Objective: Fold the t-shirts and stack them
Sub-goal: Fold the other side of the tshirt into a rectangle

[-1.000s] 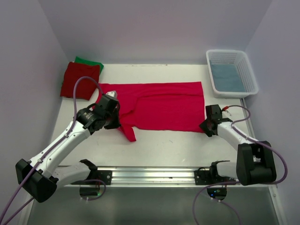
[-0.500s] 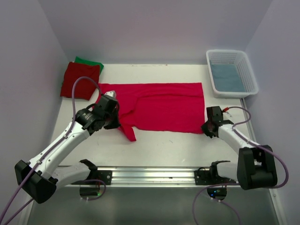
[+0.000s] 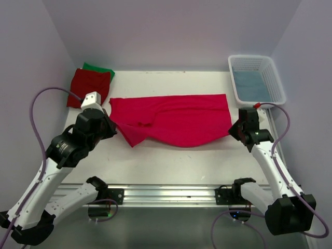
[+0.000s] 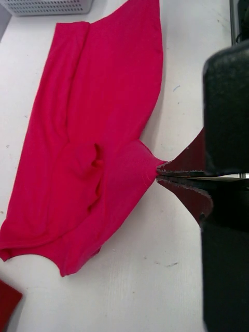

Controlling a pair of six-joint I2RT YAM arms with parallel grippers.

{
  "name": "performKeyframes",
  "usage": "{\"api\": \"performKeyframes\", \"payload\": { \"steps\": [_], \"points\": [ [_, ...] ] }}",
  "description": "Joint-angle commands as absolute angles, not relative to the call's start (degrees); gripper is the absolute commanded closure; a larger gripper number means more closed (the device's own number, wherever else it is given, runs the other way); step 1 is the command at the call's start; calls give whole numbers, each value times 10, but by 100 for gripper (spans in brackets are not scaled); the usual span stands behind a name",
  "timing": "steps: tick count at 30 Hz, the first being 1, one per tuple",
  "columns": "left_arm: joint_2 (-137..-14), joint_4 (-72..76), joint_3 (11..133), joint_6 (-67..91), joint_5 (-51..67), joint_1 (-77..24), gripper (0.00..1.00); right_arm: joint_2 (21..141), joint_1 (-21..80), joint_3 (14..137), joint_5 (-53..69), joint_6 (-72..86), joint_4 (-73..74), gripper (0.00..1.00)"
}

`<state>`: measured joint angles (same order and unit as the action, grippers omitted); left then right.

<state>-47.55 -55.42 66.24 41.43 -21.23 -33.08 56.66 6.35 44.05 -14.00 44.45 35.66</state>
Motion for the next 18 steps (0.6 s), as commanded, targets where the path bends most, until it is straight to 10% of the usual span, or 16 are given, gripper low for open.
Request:
{"api": "performKeyframes", "payload": {
  "steps": [1, 18],
  "points": [
    [-466, -615, 711, 443, -246, -332, 100, 569, 62, 491, -145, 390, 408, 100],
    [-431, -530, 601, 454, -364, -333, 100, 649, 62, 561, -212, 335, 383, 100]
  ]
}}
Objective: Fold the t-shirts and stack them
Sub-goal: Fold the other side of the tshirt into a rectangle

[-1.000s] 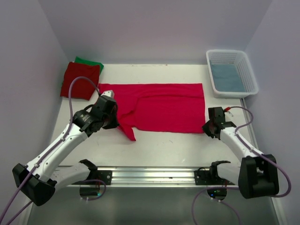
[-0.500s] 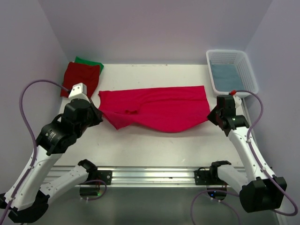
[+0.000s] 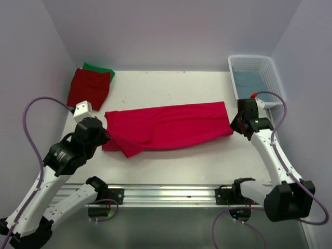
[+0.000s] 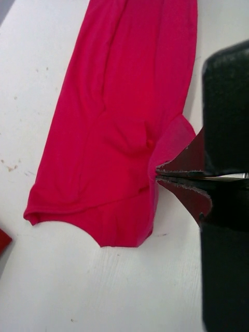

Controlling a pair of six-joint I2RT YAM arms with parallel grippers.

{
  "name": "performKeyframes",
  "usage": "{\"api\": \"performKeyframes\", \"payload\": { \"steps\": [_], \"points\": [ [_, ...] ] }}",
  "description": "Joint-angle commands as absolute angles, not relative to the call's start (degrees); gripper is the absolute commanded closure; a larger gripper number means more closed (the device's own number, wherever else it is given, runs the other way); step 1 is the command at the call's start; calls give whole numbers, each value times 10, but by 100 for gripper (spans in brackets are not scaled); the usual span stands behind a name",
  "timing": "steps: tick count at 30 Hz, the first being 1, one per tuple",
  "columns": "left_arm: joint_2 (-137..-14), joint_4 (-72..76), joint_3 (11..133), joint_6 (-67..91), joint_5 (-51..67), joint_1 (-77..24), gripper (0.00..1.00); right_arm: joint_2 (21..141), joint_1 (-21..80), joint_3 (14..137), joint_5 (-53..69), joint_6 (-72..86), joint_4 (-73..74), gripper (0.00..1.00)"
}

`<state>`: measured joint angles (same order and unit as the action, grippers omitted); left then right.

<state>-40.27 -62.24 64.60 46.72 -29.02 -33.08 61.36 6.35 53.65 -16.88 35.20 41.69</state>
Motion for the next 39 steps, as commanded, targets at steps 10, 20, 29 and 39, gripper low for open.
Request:
{"api": "performKeyframes", "payload": {
  "steps": [10, 20, 29, 39],
  "points": [
    [-565, -331, 532, 368, -360, -252, 100, 881, 62, 665, -231, 325, 321, 100],
    [-626, -251, 520, 316, -349, -128, 100, 1017, 62, 759, -241, 309, 305, 100],
    [-704, -195, 544, 296, -323, -104, 100, 1063, 61, 777, -236, 311, 294, 100],
    [-759, -152, 569, 283, -302, -91, 100, 1059, 60, 771, -259, 314, 290, 100]
  ]
}}
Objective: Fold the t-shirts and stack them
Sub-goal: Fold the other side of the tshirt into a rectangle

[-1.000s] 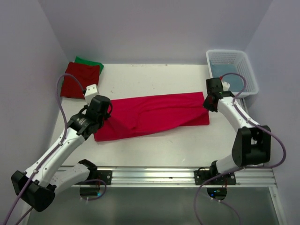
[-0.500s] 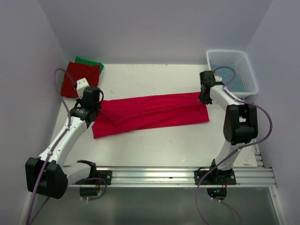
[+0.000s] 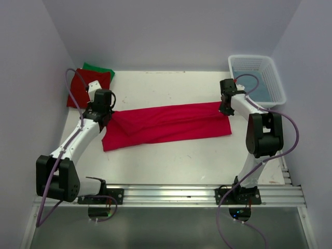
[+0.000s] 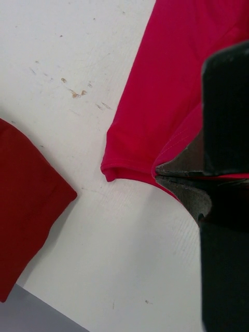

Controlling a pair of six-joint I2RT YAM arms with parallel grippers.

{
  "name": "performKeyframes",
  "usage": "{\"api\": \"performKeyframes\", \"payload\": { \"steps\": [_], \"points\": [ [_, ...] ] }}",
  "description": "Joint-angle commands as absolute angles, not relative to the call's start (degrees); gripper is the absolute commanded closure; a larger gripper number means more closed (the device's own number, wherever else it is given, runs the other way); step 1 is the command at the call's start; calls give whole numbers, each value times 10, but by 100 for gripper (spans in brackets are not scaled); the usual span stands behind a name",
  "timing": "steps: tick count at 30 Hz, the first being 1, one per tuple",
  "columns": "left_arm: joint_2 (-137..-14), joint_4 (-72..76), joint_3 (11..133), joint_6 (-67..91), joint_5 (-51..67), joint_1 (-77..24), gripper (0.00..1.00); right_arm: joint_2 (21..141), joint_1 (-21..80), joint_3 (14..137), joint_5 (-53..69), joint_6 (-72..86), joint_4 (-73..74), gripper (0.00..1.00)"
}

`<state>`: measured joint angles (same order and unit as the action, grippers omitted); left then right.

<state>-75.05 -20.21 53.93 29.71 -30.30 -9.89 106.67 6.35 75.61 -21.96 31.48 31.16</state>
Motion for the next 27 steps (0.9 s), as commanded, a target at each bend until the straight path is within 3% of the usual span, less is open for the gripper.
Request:
{"api": "performKeyframes", "payload": {
  "steps": [1, 9, 21, 22, 23, 24, 25, 26, 27],
  "points": [
    [-762, -151, 570, 282, -301, -91, 100, 1056, 59, 766, -265, 316, 292, 100],
    [-787, -144, 596, 272, -293, -81, 100, 1034, 54, 744, -301, 337, 294, 100],
    [-867, -130, 645, 268, -266, -69, 100, 1116, 54, 814, -287, 333, 297, 99],
    [-872, -126, 646, 267, -264, -69, 96, 1119, 54, 819, -283, 331, 294, 91],
    [-881, -124, 650, 267, -262, -69, 83, 1120, 54, 821, -280, 330, 294, 78],
    [-884, -126, 654, 272, -263, -69, 68, 1116, 54, 821, -271, 326, 289, 48],
    [-885, -126, 657, 275, -266, -69, 31, 1110, 54, 815, -267, 326, 280, 39],
    [-882, -126, 660, 281, -273, -69, 16, 1103, 54, 808, -262, 323, 267, 28],
    [-876, -125, 660, 288, -279, -69, 2, 1076, 54, 797, -250, 316, 252, 22]
  ]
}}
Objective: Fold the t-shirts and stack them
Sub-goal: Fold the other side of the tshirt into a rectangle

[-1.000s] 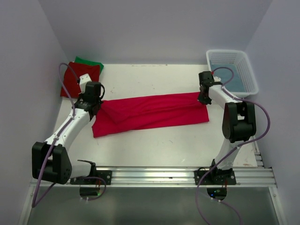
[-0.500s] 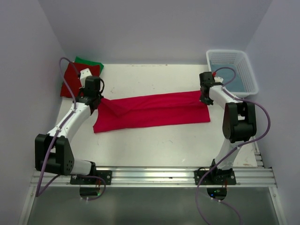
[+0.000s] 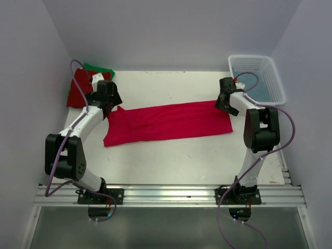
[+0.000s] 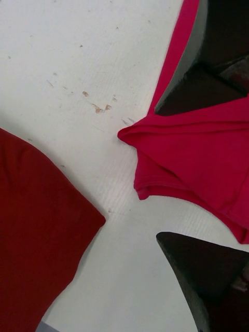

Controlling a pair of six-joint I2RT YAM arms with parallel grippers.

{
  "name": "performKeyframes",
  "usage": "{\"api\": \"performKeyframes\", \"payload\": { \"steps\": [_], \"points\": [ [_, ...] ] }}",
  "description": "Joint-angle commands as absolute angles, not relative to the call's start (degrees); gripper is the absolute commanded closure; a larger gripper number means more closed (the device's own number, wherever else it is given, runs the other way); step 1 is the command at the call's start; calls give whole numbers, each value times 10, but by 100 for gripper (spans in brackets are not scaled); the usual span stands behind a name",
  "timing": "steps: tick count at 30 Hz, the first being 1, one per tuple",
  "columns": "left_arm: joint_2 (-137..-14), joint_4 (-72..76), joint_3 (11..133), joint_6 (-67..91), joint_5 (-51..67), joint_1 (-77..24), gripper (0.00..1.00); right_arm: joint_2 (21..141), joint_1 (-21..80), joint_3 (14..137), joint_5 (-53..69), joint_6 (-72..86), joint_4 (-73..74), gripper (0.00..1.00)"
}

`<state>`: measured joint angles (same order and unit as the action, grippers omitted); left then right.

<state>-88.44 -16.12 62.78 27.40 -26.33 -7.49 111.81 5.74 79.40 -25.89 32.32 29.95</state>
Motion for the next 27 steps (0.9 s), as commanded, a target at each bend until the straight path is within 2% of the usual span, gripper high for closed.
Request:
{"api": "performKeyframes", "payload": {
  "steps": [1, 2, 5, 7, 9, 10, 12, 13, 14, 20, 27],
  "points": [
    [-869, -123, 660, 290, -279, -69, 0, 1061, 54, 775, -247, 313, 224, 18],
    [-848, -119, 659, 292, -281, -69, 0, 1040, 54, 762, -242, 302, 208, 13],
    [-791, -112, 657, 287, -270, -69, 0, 961, 54, 722, -224, 286, 154, 7],
    [-759, -123, 651, 287, -240, -69, 0, 917, 58, 715, -201, 270, 151, 7],
    [-714, -135, 616, 296, -175, -69, 0, 899, 62, 710, -180, 260, 151, 15],
    [-702, -140, 600, 300, -149, -70, 15, 897, 66, 706, -168, 259, 158, 22],
    [-686, -155, 542, 317, -76, -70, 45, 904, 68, 705, -130, 260, 172, 81],
    [-684, -162, 523, 327, -59, -70, 86, 910, 68, 701, -120, 264, 188, 100],
    [-682, -169, 481, 339, -48, -70, 100, 927, 69, 698, -93, 266, 192, 100],
    [-696, -50, 317, 432, 54, -71, 100, 1026, 76, 693, -2, 270, 223, 100],
    [-746, -40, 344, 450, 42, -74, 100, 1084, 102, 678, 31, 269, 222, 100]
  ]
}}
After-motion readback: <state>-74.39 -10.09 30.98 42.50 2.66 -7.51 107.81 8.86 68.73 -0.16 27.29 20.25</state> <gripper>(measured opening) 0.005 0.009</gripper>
